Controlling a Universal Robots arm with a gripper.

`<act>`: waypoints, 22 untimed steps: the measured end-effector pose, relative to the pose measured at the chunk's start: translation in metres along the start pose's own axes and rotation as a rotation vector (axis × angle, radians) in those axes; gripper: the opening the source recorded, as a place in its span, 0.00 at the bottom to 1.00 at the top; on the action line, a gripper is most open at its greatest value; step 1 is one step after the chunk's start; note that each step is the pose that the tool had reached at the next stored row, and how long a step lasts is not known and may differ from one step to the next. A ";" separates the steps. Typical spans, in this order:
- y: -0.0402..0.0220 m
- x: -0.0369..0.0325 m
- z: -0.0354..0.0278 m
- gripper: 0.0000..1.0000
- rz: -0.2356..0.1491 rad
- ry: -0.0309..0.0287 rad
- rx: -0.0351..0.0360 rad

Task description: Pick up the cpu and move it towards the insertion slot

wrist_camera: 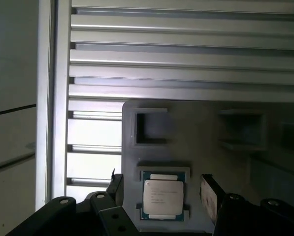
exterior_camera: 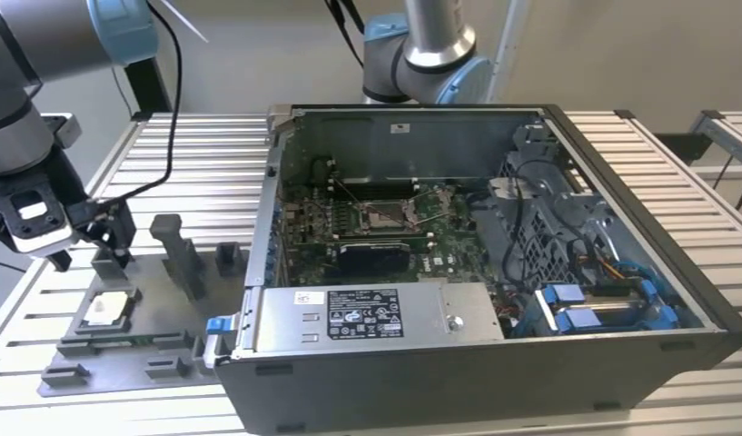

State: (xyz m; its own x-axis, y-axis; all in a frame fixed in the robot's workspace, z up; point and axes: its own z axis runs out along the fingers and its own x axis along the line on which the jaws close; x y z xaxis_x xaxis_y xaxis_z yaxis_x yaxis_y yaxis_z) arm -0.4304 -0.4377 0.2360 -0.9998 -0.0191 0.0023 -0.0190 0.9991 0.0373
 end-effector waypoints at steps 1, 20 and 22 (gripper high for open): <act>0.0000 0.0005 0.0009 1.00 0.000 0.0000 0.0000; -0.0202 0.0032 0.0166 1.00 0.000 0.0039 -0.0005; -0.0257 -0.0001 0.0168 1.00 0.000 0.0063 -0.0008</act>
State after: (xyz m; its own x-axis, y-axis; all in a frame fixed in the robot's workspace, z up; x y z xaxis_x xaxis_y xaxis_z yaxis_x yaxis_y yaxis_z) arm -0.4298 -0.4627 0.2182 -0.9998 -0.0192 0.0086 -0.0189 0.9991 0.0381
